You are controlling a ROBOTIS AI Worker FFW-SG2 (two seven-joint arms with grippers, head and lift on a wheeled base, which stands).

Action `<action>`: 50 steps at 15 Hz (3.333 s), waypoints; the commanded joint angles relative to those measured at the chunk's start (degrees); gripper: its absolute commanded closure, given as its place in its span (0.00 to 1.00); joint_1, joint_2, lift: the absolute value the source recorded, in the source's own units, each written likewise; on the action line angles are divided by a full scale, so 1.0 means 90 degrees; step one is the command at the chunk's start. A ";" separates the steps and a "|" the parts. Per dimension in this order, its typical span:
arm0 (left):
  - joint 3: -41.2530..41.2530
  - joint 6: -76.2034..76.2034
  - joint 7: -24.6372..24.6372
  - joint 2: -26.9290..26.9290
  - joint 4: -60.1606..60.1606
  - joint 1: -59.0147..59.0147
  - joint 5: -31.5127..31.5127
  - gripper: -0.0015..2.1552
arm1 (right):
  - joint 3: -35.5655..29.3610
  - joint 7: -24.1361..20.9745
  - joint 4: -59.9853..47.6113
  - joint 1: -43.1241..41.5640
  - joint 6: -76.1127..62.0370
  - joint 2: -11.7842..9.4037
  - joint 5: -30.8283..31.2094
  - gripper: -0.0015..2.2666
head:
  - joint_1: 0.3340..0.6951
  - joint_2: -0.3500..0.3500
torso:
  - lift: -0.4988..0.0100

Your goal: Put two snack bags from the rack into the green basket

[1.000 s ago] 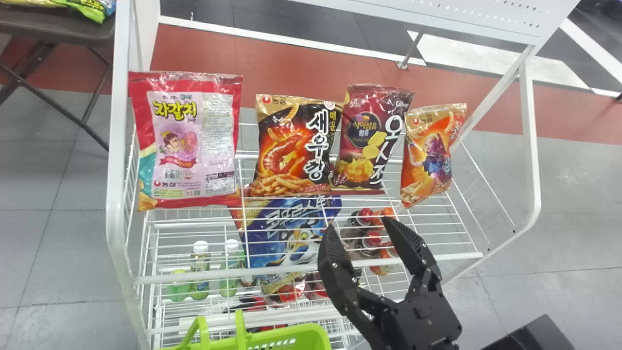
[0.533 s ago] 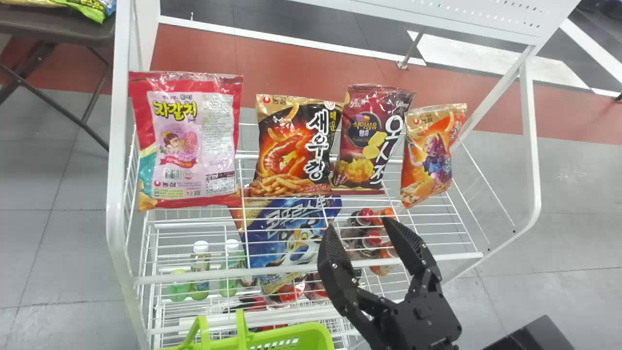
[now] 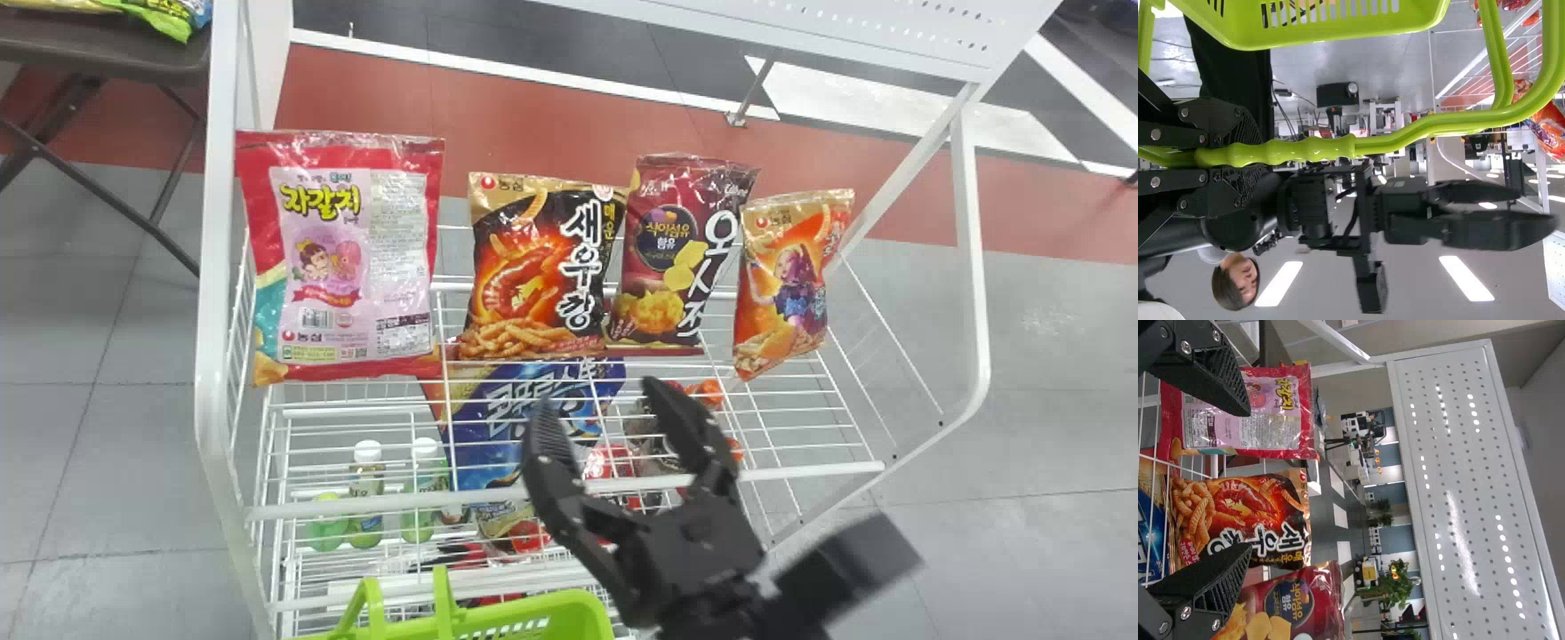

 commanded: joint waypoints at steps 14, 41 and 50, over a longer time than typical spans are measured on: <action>0.0007 0.0007 -0.0219 0.0010 0.0094 -0.0166 -0.0067 0.68 | 0.1656 -0.0630 0.2072 -0.4191 0.3436 0.0451 0.0273 0.05 | 1.00 0.28 | 0.97; -0.0002 0.0007 -0.0160 0.0010 0.0270 -0.0478 0.0030 0.68 | 0.0357 -0.0405 -0.1239 -0.2551 0.6151 -0.0760 -0.1632 0.94 | 1.00 0.21 | 0.97; 0.0007 0.0007 -0.0180 -0.0010 0.0358 -0.0488 0.0030 0.68 | -0.1508 -0.0366 -0.3153 -0.0998 0.8124 -0.1443 -0.1749 0.94 | 1.00 0.00 | 0.97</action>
